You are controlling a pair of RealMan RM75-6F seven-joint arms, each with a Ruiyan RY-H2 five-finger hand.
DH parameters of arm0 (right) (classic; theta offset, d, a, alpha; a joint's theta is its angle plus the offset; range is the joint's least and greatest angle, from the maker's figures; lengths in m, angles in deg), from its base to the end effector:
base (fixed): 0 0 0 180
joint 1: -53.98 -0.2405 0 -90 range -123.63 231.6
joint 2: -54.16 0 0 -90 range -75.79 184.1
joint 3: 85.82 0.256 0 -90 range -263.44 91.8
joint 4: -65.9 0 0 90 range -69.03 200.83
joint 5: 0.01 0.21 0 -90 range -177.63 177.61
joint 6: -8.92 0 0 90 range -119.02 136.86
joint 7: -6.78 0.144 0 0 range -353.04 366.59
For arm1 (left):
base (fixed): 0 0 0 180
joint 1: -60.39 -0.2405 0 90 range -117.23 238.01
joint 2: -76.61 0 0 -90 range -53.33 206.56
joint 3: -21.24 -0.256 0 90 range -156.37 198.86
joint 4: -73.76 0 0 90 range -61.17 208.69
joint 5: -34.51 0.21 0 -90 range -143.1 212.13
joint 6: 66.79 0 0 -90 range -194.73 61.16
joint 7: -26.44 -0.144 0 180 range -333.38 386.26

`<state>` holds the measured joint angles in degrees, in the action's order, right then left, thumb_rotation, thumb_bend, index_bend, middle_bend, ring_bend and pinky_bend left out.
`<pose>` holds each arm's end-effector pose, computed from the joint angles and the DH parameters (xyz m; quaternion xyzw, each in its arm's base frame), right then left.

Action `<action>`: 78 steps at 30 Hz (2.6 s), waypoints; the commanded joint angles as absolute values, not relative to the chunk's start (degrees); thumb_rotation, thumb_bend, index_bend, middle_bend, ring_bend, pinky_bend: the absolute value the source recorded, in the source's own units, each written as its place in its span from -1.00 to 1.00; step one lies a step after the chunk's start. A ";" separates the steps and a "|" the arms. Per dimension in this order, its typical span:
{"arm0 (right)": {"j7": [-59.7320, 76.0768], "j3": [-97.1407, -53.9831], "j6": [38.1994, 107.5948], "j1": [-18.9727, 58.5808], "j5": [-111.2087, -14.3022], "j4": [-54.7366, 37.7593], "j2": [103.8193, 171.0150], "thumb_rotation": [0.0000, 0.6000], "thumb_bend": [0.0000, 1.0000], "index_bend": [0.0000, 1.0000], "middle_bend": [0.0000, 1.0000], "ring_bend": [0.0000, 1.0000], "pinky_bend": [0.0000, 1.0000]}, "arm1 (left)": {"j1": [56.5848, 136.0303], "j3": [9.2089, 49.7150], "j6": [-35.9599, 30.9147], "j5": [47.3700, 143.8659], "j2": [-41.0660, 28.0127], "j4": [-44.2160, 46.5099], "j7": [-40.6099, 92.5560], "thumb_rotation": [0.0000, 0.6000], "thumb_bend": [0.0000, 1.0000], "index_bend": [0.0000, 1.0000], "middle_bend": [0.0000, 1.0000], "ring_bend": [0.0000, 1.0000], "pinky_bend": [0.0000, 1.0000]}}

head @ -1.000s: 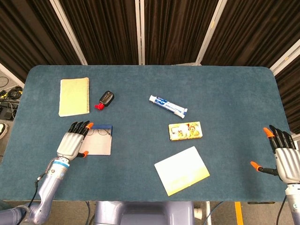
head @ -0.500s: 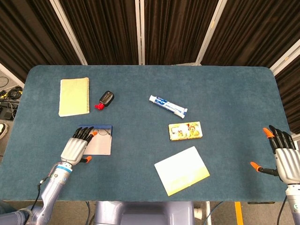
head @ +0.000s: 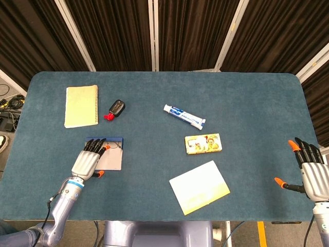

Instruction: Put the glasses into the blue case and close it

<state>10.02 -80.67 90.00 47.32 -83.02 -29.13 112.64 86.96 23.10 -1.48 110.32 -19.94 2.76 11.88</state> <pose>-0.3093 -0.1988 0.1857 0.5877 -0.3992 0.3869 0.5878 -0.2477 0.2745 -0.0414 -0.7210 -0.3818 -0.3336 0.4723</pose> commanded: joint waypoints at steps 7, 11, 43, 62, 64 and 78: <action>9.99 -80.69 90.06 47.33 -83.08 -29.18 112.61 1.00 -1.00 -1.00 -1.00 -1.00 -1.00 | 86.90 23.40 -1.94 110.32 -20.00 2.72 11.53 1.00 -0.60 -0.63 -1.00 -1.00 -1.00; 9.94 -80.72 90.06 47.34 -83.10 -29.19 112.61 1.00 -1.00 -1.00 -1.00 -1.00 -1.00 | 86.65 23.19 -2.36 110.30 -20.27 3.29 11.72 1.00 -0.60 -0.63 -1.00 -1.00 -1.00; 10.09 -80.76 89.96 47.29 -83.10 -29.17 112.60 1.00 -1.00 -1.00 -1.00 -1.00 -1.00 | 86.03 24.19 -2.36 111.72 -20.14 4.54 14.19 1.00 -0.11 -0.45 -1.00 -1.00 -1.00; 10.11 -80.71 89.67 47.20 -82.79 -28.95 112.71 1.00 -1.00 -1.00 -1.00 -1.00 -1.00 | 86.81 26.78 -2.63 110.31 -18.96 2.71 14.87 1.00 -0.11 -0.39 -1.00 -1.00 -1.00; 10.05 -80.71 89.61 47.16 -82.75 -28.91 112.75 1.00 -1.00 -1.00 -1.00 -1.00 -1.00 | 87.05 27.22 -2.68 110.09 -18.83 2.57 14.75 1.00 -0.11 -0.38 -1.00 -1.00 -1.00; 9.81 -80.77 89.31 47.04 -82.66 -28.85 112.92 1.00 -1.00 -1.00 -1.00 -1.00 -1.00 | 87.27 26.63 -4.09 109.46 -20.78 5.92 15.61 1.00 -0.09 -0.17 -1.00 -1.00 -1.00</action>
<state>9.80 -80.78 89.33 47.05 -82.67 -28.85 112.92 87.26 26.74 -3.91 109.47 -20.54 5.62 15.41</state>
